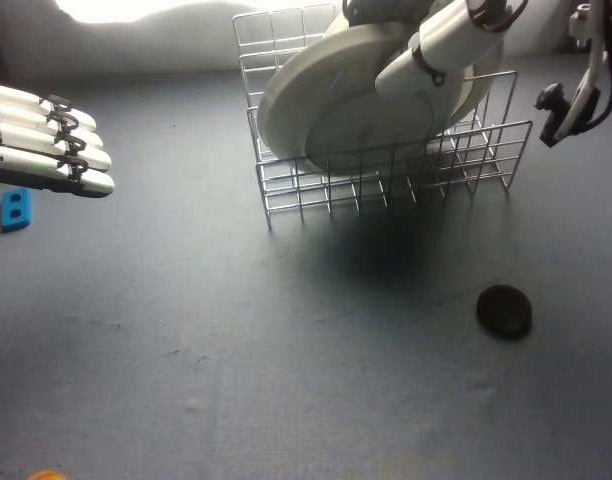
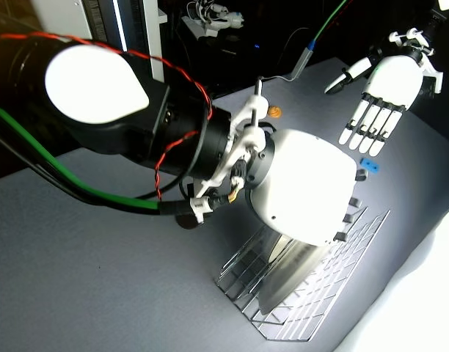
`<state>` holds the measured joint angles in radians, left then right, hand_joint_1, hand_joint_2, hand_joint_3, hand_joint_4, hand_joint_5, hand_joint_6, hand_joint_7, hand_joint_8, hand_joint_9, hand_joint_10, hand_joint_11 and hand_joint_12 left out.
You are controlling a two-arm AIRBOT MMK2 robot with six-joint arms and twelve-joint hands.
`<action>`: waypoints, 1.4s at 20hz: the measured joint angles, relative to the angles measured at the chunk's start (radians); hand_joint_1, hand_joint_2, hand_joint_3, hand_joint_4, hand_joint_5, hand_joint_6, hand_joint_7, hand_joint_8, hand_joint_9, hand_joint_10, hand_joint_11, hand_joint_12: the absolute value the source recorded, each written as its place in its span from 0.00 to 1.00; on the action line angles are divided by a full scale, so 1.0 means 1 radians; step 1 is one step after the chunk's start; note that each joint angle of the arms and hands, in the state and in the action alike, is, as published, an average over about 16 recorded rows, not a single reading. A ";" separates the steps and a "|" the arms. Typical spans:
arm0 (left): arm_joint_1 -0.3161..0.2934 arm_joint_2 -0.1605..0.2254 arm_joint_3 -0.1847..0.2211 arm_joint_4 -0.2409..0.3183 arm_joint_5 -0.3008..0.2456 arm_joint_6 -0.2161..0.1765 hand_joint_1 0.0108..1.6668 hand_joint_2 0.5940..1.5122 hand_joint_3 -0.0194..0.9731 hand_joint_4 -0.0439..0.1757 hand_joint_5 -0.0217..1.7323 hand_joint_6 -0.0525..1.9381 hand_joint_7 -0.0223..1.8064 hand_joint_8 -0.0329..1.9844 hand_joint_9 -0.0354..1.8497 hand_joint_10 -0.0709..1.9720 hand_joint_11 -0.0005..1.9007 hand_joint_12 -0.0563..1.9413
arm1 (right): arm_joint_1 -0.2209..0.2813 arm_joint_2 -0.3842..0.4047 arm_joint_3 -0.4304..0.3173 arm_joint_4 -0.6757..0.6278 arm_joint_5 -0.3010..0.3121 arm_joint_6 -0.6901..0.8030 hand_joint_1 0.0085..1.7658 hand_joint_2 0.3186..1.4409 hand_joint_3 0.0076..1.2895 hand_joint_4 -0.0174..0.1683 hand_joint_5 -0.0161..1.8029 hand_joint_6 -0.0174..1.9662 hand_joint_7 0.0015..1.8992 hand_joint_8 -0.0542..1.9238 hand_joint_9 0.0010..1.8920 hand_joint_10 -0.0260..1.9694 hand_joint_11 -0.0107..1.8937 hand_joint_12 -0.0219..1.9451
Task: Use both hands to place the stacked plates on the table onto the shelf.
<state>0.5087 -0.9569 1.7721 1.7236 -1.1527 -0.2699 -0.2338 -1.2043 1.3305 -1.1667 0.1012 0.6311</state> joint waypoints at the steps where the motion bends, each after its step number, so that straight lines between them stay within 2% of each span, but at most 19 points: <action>1: 0.000 0.000 0.000 0.000 0.000 0.000 0.00 0.52 0.04 0.22 0.02 0.04 0.02 0.01 0.03 0.04 0.01 0.03 | -0.004 -0.006 0.008 0.000 0.001 0.000 0.72 0.61 0.00 0.07 0.55 0.43 0.56 0.47 0.58 0.41 0.42 0.65; 5: 0.000 0.000 0.000 0.000 0.000 0.000 0.00 0.52 0.04 0.22 0.02 0.04 0.02 0.01 0.03 0.04 0.01 0.03 | -0.021 -0.022 0.033 0.001 0.003 -0.005 0.73 0.61 0.00 0.05 0.54 0.43 0.55 0.47 0.54 0.50 0.42 0.66; 7: 0.000 0.000 0.000 0.000 0.000 0.000 0.00 0.52 0.04 0.22 0.02 0.04 0.02 0.01 0.03 0.04 0.01 0.03 | -0.029 -0.028 0.040 0.001 0.005 -0.008 0.73 0.61 0.00 0.06 0.54 0.43 0.55 0.46 0.53 0.50 0.41 0.66; 9: 0.000 0.000 0.000 0.000 0.000 0.000 0.00 0.52 0.04 0.22 0.02 0.04 0.02 0.01 0.03 0.04 0.01 0.03 | -0.035 -0.032 0.045 0.002 0.008 -0.012 0.73 0.62 0.00 0.07 0.54 0.44 0.54 0.45 0.53 0.46 0.41 0.65; 12: 0.000 0.000 0.000 0.000 -0.001 0.000 0.00 0.52 0.04 0.22 0.02 0.04 0.02 0.01 0.03 0.04 0.01 0.03 | -0.042 -0.034 0.049 0.002 0.011 -0.018 0.72 0.63 0.00 0.07 0.53 0.44 0.54 0.36 0.53 0.39 0.41 0.63; 21: -0.001 0.000 0.000 0.000 -0.004 0.000 0.00 0.52 0.04 0.22 0.02 0.04 0.02 0.01 0.03 0.04 0.01 0.03 | -0.035 -0.030 0.049 0.003 0.024 -0.020 0.65 0.63 0.00 0.09 0.52 0.21 0.55 0.12 0.55 0.07 0.37 0.54; 25: -0.005 0.000 -0.002 0.000 -0.009 0.000 0.00 0.51 0.04 0.22 0.02 0.04 0.02 0.01 0.03 0.04 0.01 0.03 | -0.010 -0.014 0.041 0.003 0.033 -0.012 0.62 0.64 0.00 0.08 0.51 0.10 0.54 0.03 0.53 0.03 0.34 0.53; 28: -0.011 0.000 -0.006 0.001 -0.018 0.000 0.00 0.51 0.04 0.22 0.02 0.04 0.02 0.01 0.03 0.04 0.01 0.03 | 0.015 0.009 0.021 0.003 0.041 -0.027 0.61 0.64 0.00 0.08 0.51 0.03 0.52 0.04 0.52 0.03 0.31 0.55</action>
<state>0.4978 -0.9569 1.7658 1.7243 -1.1702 -0.2698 -0.2187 -1.1953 1.3513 -1.1641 0.1426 0.6046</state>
